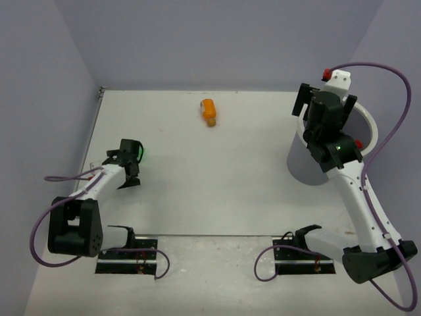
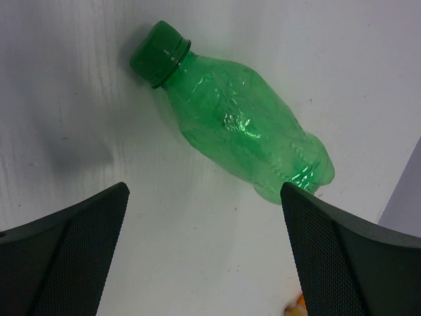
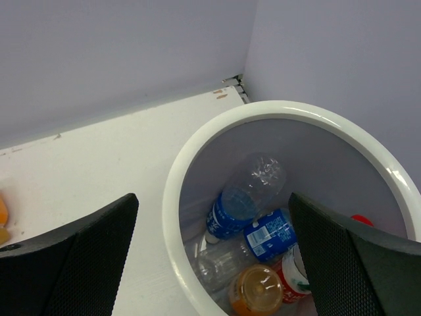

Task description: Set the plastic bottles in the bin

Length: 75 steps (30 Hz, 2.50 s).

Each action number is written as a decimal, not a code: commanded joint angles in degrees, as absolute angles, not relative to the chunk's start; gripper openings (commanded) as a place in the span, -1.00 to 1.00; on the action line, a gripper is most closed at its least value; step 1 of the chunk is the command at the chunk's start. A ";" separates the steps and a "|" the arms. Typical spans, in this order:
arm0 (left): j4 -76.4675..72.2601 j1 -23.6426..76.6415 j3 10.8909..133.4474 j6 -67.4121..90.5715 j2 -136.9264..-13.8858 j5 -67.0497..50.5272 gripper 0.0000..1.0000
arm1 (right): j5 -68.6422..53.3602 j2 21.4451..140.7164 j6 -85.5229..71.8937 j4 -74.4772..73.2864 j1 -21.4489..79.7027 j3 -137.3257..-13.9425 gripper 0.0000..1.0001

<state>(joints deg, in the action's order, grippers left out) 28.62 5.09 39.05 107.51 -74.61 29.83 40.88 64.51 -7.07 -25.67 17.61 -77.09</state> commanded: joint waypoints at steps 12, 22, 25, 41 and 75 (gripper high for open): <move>22.18 -3.98 42.85 105.51 -85.96 27.08 1.00 | 41.48 67.19 -6.29 -26.67 17.49 -81.08 0.97; 21.29 -7.32 49.40 96.93 -94.10 22.81 0.60 | 41.64 66.80 -6.24 -26.63 17.49 -80.93 0.97; 21.18 -7.47 50.51 94.32 -94.90 21.84 0.24 | 41.52 66.77 -6.26 -26.89 17.49 -80.92 0.97; -18.15 5.57 54.06 34.41 -89.41 -28.42 -1.00 | -14.22 63.83 -5.19 -24.62 17.63 -80.23 0.98; -30.97 41.51 51.91 9.20 -69.38 -34.40 -1.00 | -37.65 70.08 -1.41 -29.77 27.19 -86.45 0.76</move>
